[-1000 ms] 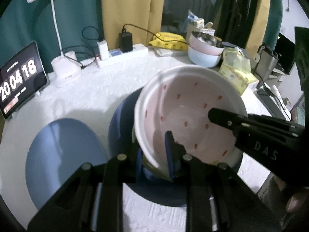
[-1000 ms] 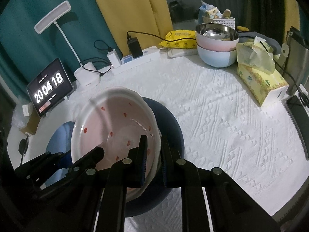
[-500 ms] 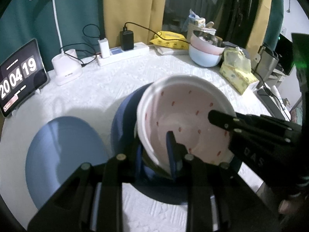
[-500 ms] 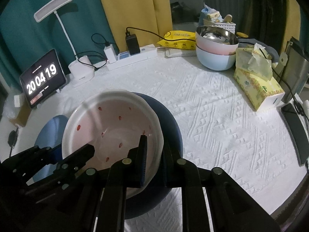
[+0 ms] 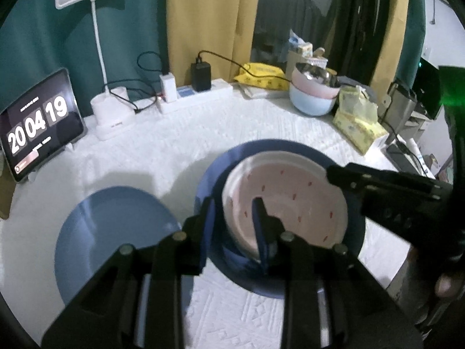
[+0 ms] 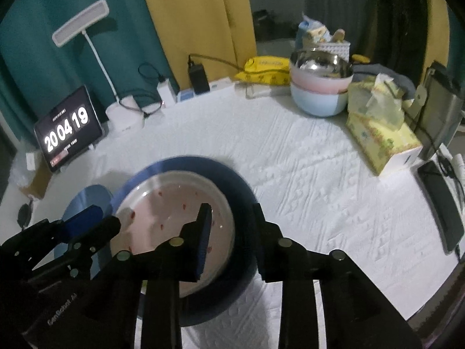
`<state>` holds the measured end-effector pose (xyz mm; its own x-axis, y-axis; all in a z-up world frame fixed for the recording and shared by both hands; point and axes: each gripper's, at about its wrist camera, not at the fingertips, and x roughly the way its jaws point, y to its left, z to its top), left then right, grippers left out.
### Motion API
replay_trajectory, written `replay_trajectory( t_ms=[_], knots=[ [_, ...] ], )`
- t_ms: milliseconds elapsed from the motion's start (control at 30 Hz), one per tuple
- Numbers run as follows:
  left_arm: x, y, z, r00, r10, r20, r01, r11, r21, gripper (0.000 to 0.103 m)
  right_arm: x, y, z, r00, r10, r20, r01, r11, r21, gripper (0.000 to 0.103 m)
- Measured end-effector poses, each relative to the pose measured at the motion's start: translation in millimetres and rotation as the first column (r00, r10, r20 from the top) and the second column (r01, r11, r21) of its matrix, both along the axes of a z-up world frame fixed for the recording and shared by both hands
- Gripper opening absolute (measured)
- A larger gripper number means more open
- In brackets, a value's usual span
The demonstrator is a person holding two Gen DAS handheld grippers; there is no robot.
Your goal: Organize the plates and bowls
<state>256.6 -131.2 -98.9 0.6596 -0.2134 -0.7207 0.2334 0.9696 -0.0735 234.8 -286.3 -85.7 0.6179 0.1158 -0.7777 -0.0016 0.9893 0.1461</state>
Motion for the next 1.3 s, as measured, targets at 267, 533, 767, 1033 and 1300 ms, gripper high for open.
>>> replay_trajectory(
  t_ms=[267,533,767,1033,1300],
  knots=[
    [-0.6,18.5,16.1,0.998,0.042,0.052,-0.042,0.999,-0.012,0.03,-9.3,-19.8,25.6,0.997,-0.025,0.068,0.025,1.0,0.001,0.031],
    [9.4,40.3,8.2,0.995,0.087,0.038,-0.086,0.995,-0.043,0.033,-8.1,-37.4,15.0,0.998,-0.029,0.054,0.028,0.999,0.024,0.031],
    [10.7,41.1,-3.3,0.997,0.075,0.019,-0.073,0.996,-0.056,0.034,-5.8,-33.0,-6.2,1.0,0.001,0.011,-0.001,0.998,0.055,0.031],
    [16.6,33.7,-17.1,0.998,0.059,-0.018,-0.06,0.997,-0.046,0.034,-4.4,-32.6,-31.7,0.999,0.003,-0.043,0.0,0.996,0.086,0.031],
    [23.4,29.0,-36.3,0.998,0.05,-0.04,-0.051,0.999,-0.019,0.034,-4.0,-36.5,-35.9,0.999,-0.015,-0.044,0.021,0.99,0.14,0.034]
  ],
)
